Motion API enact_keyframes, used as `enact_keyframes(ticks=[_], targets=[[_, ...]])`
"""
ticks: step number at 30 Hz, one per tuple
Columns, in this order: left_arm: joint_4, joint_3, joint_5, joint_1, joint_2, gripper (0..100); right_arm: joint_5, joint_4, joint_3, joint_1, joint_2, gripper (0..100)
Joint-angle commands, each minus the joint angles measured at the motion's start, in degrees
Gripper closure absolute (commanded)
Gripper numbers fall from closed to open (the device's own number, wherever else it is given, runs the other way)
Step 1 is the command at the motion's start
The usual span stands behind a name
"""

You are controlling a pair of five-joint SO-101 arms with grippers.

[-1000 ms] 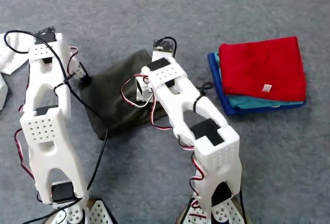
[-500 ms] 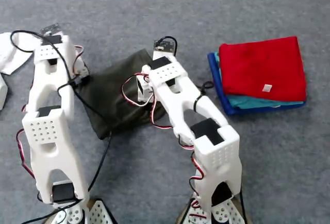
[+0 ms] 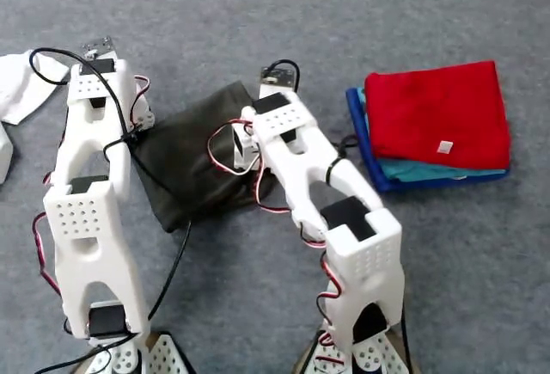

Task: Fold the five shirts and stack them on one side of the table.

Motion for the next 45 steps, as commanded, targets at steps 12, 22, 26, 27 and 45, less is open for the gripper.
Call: enact_keyframes(ticks=[12,22,26,27,45], targets=[[10.3,-13.2,5.7,0.5,-0.7,98,3.9,6.6,-7.3,5.4,-3.0,99.6],[23.5,-43.2,10.9,7.8,-0.2,98,7.6,10.7,-12.0,13.6,-17.0,99.6],[21.8,-49.9,13.1,15.5,-0.1,98,8.8,10.9,-12.3,19.9,-20.5,99.6],[20.5,-50.9,13.7,17.2,-0.1,98,9.8,10.7,-12.4,21.5,-21.3,99.6],[-8.4,-46.0,14.8,37.1,0.0,98,18.6,-2.6,-9.5,52.3,-31.3,99.6]])
